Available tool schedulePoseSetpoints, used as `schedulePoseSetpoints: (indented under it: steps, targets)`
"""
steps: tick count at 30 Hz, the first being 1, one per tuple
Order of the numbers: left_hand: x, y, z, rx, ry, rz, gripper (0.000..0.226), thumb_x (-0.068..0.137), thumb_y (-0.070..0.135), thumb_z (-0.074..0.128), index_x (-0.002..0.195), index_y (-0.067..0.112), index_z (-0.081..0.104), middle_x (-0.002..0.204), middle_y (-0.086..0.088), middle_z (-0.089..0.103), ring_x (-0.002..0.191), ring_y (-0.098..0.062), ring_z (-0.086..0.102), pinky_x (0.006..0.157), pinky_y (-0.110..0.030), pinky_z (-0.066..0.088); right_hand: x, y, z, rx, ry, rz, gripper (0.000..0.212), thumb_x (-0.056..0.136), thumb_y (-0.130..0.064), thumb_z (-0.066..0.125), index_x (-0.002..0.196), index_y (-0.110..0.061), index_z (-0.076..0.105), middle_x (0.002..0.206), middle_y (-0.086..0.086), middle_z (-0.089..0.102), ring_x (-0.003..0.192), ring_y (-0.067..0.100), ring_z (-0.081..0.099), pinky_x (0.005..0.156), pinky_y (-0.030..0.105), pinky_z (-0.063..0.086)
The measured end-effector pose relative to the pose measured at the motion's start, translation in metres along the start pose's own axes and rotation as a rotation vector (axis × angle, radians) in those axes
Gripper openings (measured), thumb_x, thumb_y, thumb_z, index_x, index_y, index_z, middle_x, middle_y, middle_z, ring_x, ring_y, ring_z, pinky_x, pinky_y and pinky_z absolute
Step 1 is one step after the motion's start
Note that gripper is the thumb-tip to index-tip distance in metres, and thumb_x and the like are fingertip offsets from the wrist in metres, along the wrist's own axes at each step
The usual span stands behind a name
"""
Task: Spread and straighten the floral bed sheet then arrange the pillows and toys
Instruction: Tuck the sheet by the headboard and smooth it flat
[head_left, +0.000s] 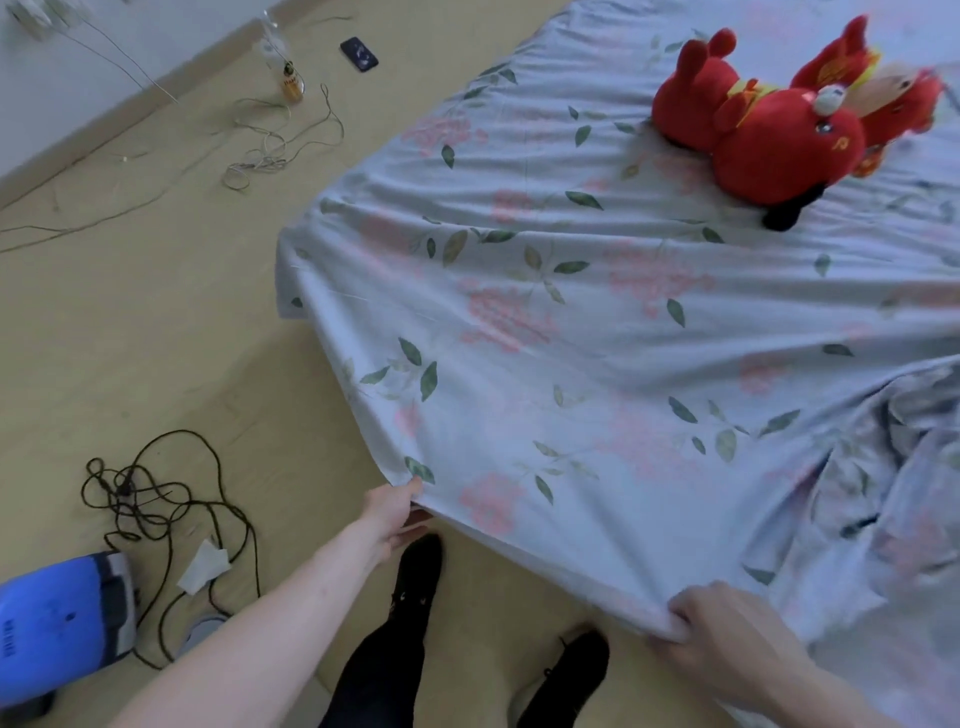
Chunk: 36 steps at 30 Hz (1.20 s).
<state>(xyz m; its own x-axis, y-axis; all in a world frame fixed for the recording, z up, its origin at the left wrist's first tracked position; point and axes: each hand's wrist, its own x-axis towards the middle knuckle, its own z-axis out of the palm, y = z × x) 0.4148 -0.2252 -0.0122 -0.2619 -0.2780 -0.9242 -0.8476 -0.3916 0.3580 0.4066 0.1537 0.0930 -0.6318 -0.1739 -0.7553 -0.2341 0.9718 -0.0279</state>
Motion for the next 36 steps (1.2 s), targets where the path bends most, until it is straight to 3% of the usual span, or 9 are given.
schedulePoseSetpoints:
  steps: [2, 6, 11, 14, 18, 23, 27, 33, 36]
  targets:
    - [0.006, 0.0, -0.003, -0.011, 0.03, -0.025, 0.022, 0.098, 0.024, 0.067, 0.115, 0.01, 0.068, 0.105, -0.009, 0.075, 0.086, -0.021, 0.071, 0.069, -0.036, 0.059, -0.009, -0.008, 0.001, 0.064, -0.018, -0.038, 0.045, 0.067, -0.065, 0.039, 0.065, -0.021, 0.047, 0.065, -0.005, 0.055, 0.067, 0.014, 0.055, 0.062, 0.032, 0.043]
    - [0.014, -0.003, -0.006, -0.011, 0.002, -0.116, 0.023, 0.101, 0.026, 0.064, 0.115, 0.009, 0.064, 0.095, -0.009, 0.073, 0.081, -0.02, 0.069, 0.074, -0.036, 0.058, -0.026, -0.015, 0.001, 0.111, -0.008, -0.005, 0.036, 0.084, -0.053, 0.053, 0.066, -0.023, 0.042, 0.075, -0.005, 0.057, 0.084, 0.019, 0.067, 0.062, 0.033, 0.042]
    - [0.024, 0.003, -0.011, -0.111, 0.03, -0.102, 0.018, 0.105, 0.031, 0.056, 0.11, 0.014, 0.059, 0.086, -0.007, 0.065, 0.074, -0.018, 0.064, 0.055, -0.032, 0.06, -0.04, -0.022, 0.004, 0.137, 0.225, -0.113, 0.039, 0.08, -0.061, 0.05, 0.074, -0.023, 0.045, 0.064, -0.007, 0.054, 0.064, 0.014, 0.057, 0.048, 0.032, 0.031]
    - [0.023, -0.007, -0.005, -0.029, 0.089, -0.084, 0.024, 0.106, 0.031, 0.053, 0.121, 0.013, 0.057, 0.088, -0.007, 0.065, 0.076, -0.017, 0.064, 0.061, -0.03, 0.06, -0.044, 0.001, 0.019, 0.073, 0.04, -0.007, 0.032, 0.09, -0.056, 0.053, 0.079, -0.026, 0.051, 0.081, -0.005, 0.061, 0.085, 0.021, 0.066, 0.06, 0.032, 0.038]
    - [-0.004, -0.03, 0.016, 0.258, 0.088, -0.058, 0.048, 0.096, 0.048, 0.065, 0.119, 0.006, 0.063, 0.099, -0.005, 0.072, 0.085, -0.018, 0.072, 0.072, -0.035, 0.06, -0.051, 0.017, 0.044, 0.075, 0.003, 0.016, 0.028, 0.097, -0.044, 0.05, 0.076, -0.026, 0.047, 0.076, -0.006, 0.051, 0.074, 0.023, 0.057, 0.061, 0.031, 0.037]
    - [-0.086, -0.079, 0.087, 0.355, -0.259, -0.171, 0.057, 0.08, 0.066, 0.072, 0.112, 0.019, 0.068, 0.106, -0.004, 0.078, 0.095, -0.023, 0.076, 0.08, -0.039, 0.061, -0.06, 0.014, 0.045, 0.227, 0.126, 0.013, 0.032, 0.093, -0.042, 0.056, 0.071, -0.022, 0.044, 0.078, -0.002, 0.059, 0.08, 0.026, 0.063, 0.054, 0.036, 0.032]
    - [-0.14, -0.107, 0.144, 0.26, -0.383, -0.184, 0.039, 0.096, 0.041, 0.066, 0.12, 0.011, 0.067, 0.108, -0.009, 0.078, 0.098, -0.025, 0.076, 0.082, -0.039, 0.06, -0.069, 0.015, 0.043, 0.309, 0.111, 0.02, 0.025, 0.09, -0.041, 0.061, 0.077, -0.023, 0.049, 0.08, -0.002, 0.057, 0.076, 0.026, 0.055, 0.06, 0.037, 0.035]
    - [-0.206, -0.104, 0.167, 0.167, -0.284, -0.077, 0.018, 0.102, 0.007, 0.045, 0.1, 0.007, 0.064, 0.101, -0.014, 0.073, 0.088, -0.029, 0.07, 0.08, -0.04, 0.056, -0.107, 0.065, 0.058, 0.205, 0.036, 0.121, 0.015, 0.086, -0.006, 0.051, 0.083, -0.019, 0.044, 0.094, 0.003, 0.056, 0.087, 0.028, 0.061, 0.065, 0.034, 0.038]
    - [-0.206, -0.098, 0.157, 0.146, -0.221, -0.052, 0.018, 0.101, 0.004, 0.044, 0.098, 0.005, 0.061, 0.099, -0.015, 0.071, 0.087, -0.029, 0.068, 0.071, -0.038, 0.058, -0.115, 0.095, 0.063, 0.076, -0.003, 0.195, 0.009, 0.092, -0.016, 0.051, 0.087, -0.023, 0.051, 0.103, 0.002, 0.069, 0.099, 0.026, 0.067, 0.075, 0.033, 0.039]
